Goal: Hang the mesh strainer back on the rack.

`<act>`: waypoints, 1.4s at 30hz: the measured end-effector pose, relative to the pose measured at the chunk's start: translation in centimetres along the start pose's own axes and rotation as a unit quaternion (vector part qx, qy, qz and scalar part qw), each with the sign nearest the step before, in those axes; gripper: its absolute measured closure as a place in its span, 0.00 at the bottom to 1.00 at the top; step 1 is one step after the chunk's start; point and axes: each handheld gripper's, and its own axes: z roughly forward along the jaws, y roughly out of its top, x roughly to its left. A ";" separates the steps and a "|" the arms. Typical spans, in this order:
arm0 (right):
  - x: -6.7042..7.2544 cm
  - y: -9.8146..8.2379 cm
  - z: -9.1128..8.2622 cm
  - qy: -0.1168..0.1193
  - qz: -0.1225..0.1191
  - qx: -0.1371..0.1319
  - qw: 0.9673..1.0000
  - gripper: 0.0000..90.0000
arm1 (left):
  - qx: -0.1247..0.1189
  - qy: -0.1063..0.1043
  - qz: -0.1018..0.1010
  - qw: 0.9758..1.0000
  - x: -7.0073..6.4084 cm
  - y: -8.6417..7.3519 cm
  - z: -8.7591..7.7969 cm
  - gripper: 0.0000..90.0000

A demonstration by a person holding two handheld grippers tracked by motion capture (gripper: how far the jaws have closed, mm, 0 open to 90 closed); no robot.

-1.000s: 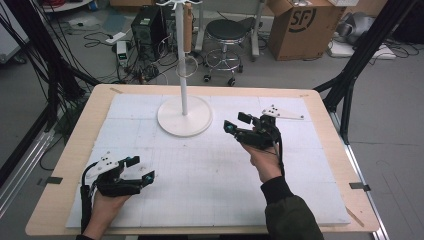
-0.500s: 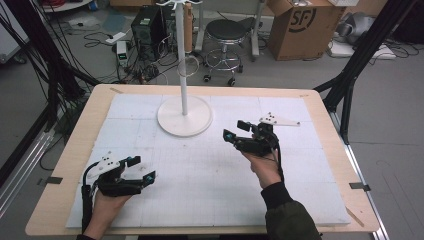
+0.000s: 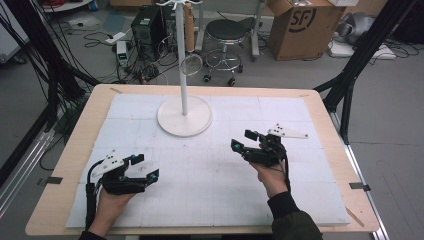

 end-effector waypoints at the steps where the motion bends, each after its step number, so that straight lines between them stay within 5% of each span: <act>1: -0.1 -0.1 -0.2 -0.004 -0.002 0.003 1.000 0.22 | -0.001 0.000 0.001 1.000 0.0 0.0 0.1 0.16; 19: -0.9 -3.2 -3.0 -0.022 0.018 0.003 1.000 0.22 | 0.004 0.001 -0.011 1.000 -0.1 0.5 1.4 0.16; 36: -1.6 -5.8 -5.0 -0.039 -0.004 0.012 0.999 0.22 | -0.001 -0.012 -0.016 1.000 -0.3 0.8 2.8 0.16; 42: -2.2 -6.6 -5.7 -0.042 0.005 0.001 0.999 0.22 | 0.007 -0.014 -0.010 1.000 -0.8 0.6 3.3 0.16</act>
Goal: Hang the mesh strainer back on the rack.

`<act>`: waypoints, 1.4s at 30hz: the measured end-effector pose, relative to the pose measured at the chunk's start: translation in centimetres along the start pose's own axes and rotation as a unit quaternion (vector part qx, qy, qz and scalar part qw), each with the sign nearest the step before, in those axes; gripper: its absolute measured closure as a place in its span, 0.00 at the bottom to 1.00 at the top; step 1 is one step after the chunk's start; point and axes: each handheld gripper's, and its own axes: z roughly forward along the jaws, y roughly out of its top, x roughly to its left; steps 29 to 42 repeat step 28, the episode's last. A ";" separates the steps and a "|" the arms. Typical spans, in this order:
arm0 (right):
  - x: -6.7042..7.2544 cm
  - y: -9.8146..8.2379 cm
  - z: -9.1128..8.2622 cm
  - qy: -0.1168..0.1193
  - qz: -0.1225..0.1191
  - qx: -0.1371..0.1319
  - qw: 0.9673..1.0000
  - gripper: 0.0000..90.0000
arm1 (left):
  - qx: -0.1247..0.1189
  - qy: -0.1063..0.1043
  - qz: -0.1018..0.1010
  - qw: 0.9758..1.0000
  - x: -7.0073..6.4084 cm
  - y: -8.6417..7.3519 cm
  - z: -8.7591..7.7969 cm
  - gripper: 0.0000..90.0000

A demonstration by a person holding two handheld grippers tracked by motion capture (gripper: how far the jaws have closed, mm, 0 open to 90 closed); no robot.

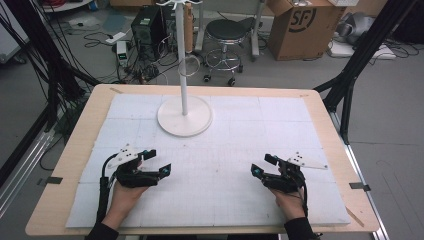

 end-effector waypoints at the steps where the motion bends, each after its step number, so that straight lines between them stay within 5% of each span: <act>1: 0.0 0.0 -0.1 0.001 0.002 0.000 1.000 0.22 | 0.001 -0.001 0.002 1.000 -0.1 0.0 0.0 0.16; 10: 0.3 0.0 0.2 0.002 -0.017 0.001 1.000 0.22 | -0.002 0.004 -0.003 1.000 0.1 -0.1 0.0 0.16; 42: 0.4 -0.2 0.3 0.002 -0.009 0.002 1.000 0.21 | 0.004 0.002 -0.001 1.000 0.0 -0.3 0.1 0.16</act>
